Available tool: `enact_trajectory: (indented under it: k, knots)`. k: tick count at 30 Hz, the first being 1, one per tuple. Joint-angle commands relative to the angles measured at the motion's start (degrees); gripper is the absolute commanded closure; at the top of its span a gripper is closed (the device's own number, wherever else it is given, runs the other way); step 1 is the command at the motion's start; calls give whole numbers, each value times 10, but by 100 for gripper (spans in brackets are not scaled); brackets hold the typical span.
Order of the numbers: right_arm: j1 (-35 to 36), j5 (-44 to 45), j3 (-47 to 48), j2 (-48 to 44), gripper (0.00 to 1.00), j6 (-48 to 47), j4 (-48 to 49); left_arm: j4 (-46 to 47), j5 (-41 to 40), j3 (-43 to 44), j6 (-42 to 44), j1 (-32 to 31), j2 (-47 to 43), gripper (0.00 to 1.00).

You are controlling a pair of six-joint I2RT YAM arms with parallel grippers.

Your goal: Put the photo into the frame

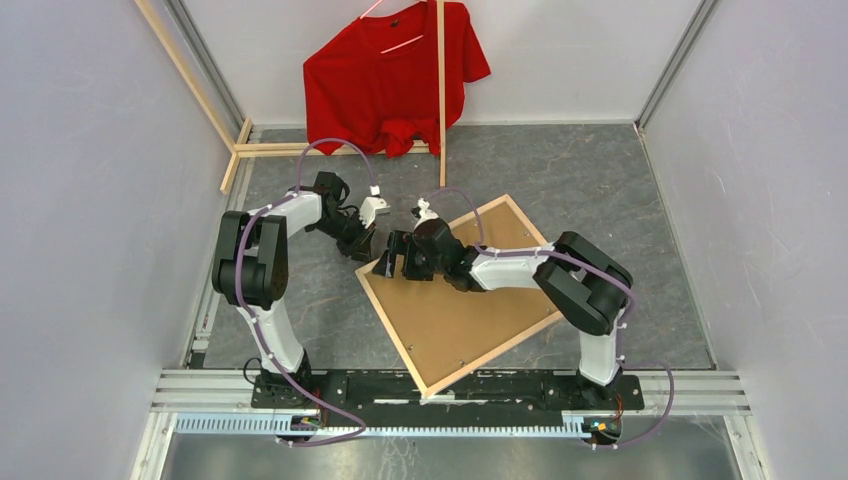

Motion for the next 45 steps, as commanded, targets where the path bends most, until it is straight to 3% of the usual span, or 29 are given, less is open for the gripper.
enact_trajectory:
  k: [1, 25, 45]
  knots:
    - [1, 10, 38, 36, 10, 23, 24, -62, -28, -30, 30, -7, 16, 78]
    - [0, 98, 54, 58, 23, -10, 6, -51, -38, -35, 27, -7, 5, 82]
    - [-3, 86, 63, 68, 25, -21, 24, -51, -43, -39, 33, -7, 1, 83]
